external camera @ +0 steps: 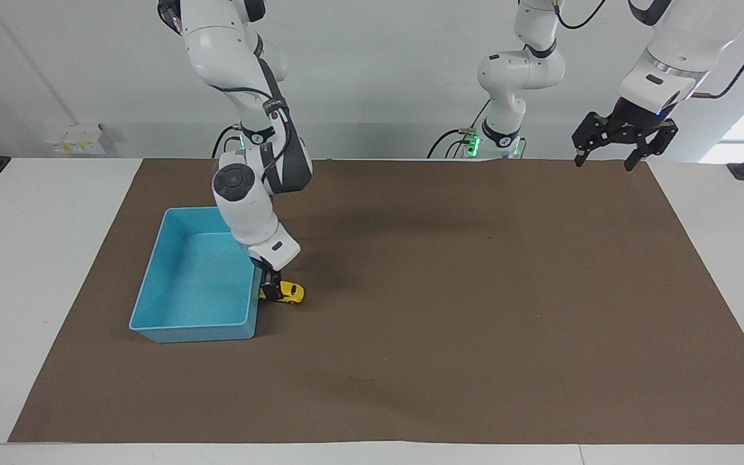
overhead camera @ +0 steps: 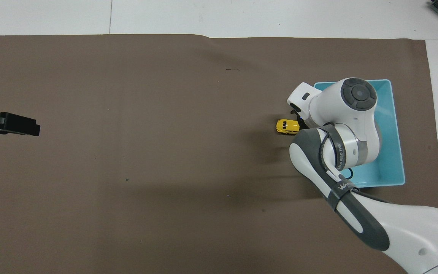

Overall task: Wind up and store yellow beetle car
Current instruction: 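Close the right gripper on the yellow car beside the box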

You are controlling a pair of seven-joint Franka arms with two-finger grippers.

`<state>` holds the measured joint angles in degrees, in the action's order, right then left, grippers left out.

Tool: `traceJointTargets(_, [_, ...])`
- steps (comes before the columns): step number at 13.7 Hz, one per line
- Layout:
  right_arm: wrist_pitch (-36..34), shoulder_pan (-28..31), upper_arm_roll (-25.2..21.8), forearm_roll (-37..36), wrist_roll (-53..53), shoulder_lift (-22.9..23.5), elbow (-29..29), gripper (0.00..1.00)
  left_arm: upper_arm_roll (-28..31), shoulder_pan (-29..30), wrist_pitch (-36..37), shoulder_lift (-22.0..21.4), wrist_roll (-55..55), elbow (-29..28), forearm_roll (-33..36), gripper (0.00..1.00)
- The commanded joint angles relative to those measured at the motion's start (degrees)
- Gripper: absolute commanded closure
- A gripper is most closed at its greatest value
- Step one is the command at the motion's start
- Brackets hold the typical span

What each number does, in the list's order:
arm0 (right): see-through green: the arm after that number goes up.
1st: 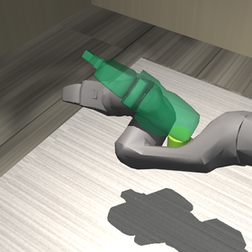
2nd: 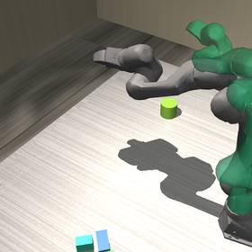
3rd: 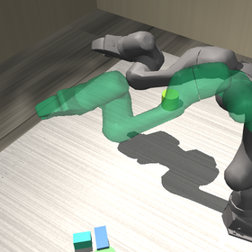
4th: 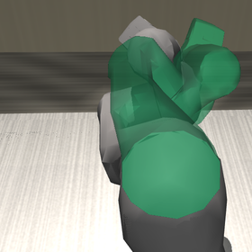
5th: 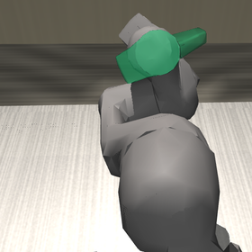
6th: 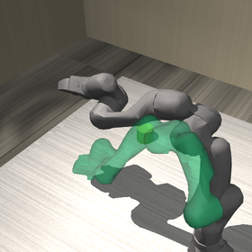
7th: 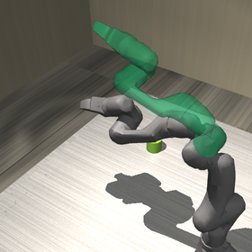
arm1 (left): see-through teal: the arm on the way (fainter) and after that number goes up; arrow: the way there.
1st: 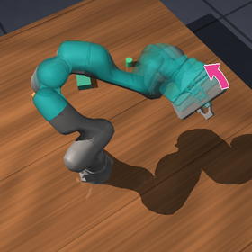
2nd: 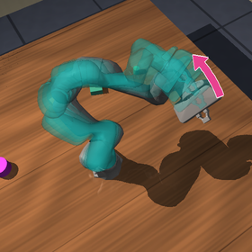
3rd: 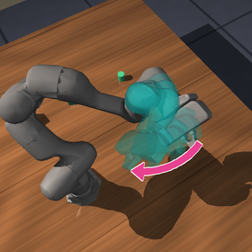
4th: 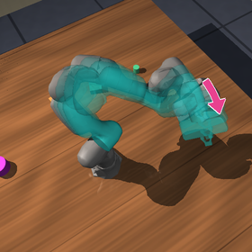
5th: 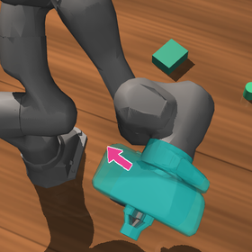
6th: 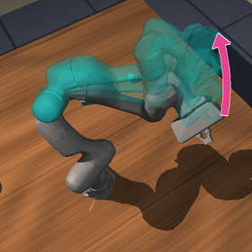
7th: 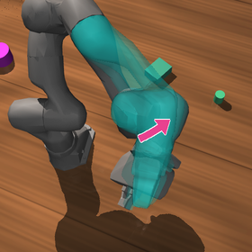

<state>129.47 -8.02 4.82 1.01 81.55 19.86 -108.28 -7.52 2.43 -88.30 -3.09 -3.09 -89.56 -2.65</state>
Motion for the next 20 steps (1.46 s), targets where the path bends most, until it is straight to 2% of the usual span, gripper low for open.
traceJointTargets(1, [3.2,0.6,0.5,-0.8,1.1,1.4,-0.8,0.0,0.0,0.3,0.6,-0.5,-0.5,0.2,-0.1,0.0])
traceJointTargets(3, [3.9,0.6,0.5,-0.8,0.1,1.7,-0.8,0.0,-0.4,0.1,0.8,-0.5,-0.5,0.4,1.1,0.0])
traceJointTargets(6, [4.1,0.6,0.5,-0.8,-0.5,1.7,-1.5,0.17,-0.2,0.8,0.9,-0.6,-0.2,0.1,1.1,0.0])
traceJointTargets(7, [4.0,0.7,0.5,-0.8,-0.5,1.7,-1.4,0.41,-0.1,0.9,0.8,-0.6,-0.2,0.2,1.1,0.0])
traceJointTargets(8, [3.9,0.6,0.5,-0.8,-1.6,1.5,-1.4,0.71,0.0,0.9,0.8,-0.6,-0.1,0.2,1.1,0.0])
traceJointTargets(11, [3.5,0.1,0.5,-0.8,-2.3,1.7,-0.5,0.97,0.0,0.9,0.8,-0.6,-0.1,0.2,1.1,0.0])
traceJointTargets(12, [3.0,-0.2,0.5,-0.9,-2.4,1.7,0.2,1.0,0.0,0.9,0.8,-0.6,-0.1,0.2,1.1,0.0])
traceJointTargets(20, [-1.1,-3.1,0.5,0.2,-7.9,2.7,7.4,1.0,0.0,0.9,0.8,-0.6,-0.1,0.2,1.1,0.0])
